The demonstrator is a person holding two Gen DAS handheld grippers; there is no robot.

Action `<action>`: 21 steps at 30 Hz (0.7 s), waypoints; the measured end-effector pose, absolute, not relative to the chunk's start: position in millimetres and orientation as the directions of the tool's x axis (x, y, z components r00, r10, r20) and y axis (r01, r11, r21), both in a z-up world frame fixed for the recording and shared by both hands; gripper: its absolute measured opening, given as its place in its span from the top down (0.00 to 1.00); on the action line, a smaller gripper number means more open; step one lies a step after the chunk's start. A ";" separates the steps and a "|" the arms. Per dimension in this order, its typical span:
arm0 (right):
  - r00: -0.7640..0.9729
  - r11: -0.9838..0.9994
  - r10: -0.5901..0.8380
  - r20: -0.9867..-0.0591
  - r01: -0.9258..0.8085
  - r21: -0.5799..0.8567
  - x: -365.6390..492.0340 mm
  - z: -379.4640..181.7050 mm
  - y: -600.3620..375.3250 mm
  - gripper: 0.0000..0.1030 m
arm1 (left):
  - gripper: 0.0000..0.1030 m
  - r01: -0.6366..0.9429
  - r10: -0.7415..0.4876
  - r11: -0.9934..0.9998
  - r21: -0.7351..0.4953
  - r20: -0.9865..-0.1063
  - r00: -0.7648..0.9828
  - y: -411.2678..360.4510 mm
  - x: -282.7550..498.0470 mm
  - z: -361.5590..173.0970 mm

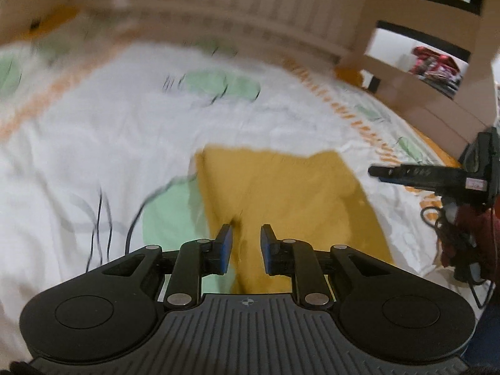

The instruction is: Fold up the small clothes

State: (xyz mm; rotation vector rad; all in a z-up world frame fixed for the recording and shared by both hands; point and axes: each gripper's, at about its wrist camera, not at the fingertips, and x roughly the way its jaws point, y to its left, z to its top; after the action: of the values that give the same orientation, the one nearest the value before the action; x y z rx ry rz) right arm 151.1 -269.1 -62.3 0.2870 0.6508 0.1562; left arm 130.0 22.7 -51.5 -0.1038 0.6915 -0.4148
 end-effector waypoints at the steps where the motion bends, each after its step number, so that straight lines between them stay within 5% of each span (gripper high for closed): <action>1: 0.790 0.955 0.226 -0.571 -0.065 0.289 150.1 -59.9 -266.2 0.85 | 0.81 0.350 -0.405 0.913 -0.211 -0.591 0.698 15.9 134.4 -49.1; 10: 0.786 0.960 0.274 -0.554 -0.192 0.203 166.7 -56.2 -229.8 0.85 | 0.81 0.370 -0.376 0.918 -0.143 -0.611 0.697 -23.6 179.1 -66.0; 15: 0.716 0.975 0.217 -0.664 -0.130 0.178 202.4 -84.9 -224.7 0.93 | 0.77 0.264 -0.303 0.950 -0.166 -0.694 0.653 -8.3 202.2 -98.9; 21: 0.711 0.974 0.210 -0.671 -0.096 0.203 217.6 -94.0 -227.0 0.97 | 0.71 0.271 -0.292 0.952 -0.143 -0.692 0.660 -5.5 199.0 -97.8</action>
State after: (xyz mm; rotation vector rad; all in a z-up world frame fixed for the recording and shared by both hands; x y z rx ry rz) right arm 217.6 -227.0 -94.0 0.1578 0.7612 0.1709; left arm 199.0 -5.5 -97.8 -0.0279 0.7881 -0.3185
